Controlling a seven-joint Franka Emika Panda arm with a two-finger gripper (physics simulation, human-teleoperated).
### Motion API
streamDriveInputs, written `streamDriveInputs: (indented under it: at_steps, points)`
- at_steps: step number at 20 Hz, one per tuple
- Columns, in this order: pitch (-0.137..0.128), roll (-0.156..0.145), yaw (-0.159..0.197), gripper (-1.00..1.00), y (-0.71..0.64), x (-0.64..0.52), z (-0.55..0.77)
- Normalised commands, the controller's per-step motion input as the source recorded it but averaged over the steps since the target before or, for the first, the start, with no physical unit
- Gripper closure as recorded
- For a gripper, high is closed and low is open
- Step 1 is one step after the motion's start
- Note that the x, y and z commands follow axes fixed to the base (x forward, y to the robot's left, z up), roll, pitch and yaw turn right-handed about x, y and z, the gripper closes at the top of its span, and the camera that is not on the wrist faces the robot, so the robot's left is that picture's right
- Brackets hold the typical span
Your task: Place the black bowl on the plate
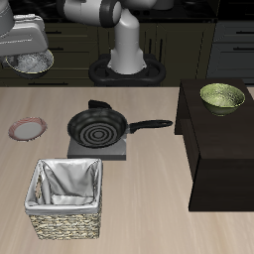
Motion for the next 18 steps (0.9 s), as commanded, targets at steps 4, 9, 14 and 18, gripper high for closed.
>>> streamDriveInputs:
  at_steps: [4,9,14,18]
  points:
    - [-0.018,-0.048,-0.025,1.0,-0.3,-0.2,-0.02]
    - [-0.015,-0.053,-0.017,1.0,-0.29,-0.2,-0.02]
    - [-0.004,-0.037,-0.004,1.0,-0.18,-0.13,-0.13]
    - [0.01,-0.026,-0.012,1.0,-0.12,-0.14,-0.22]
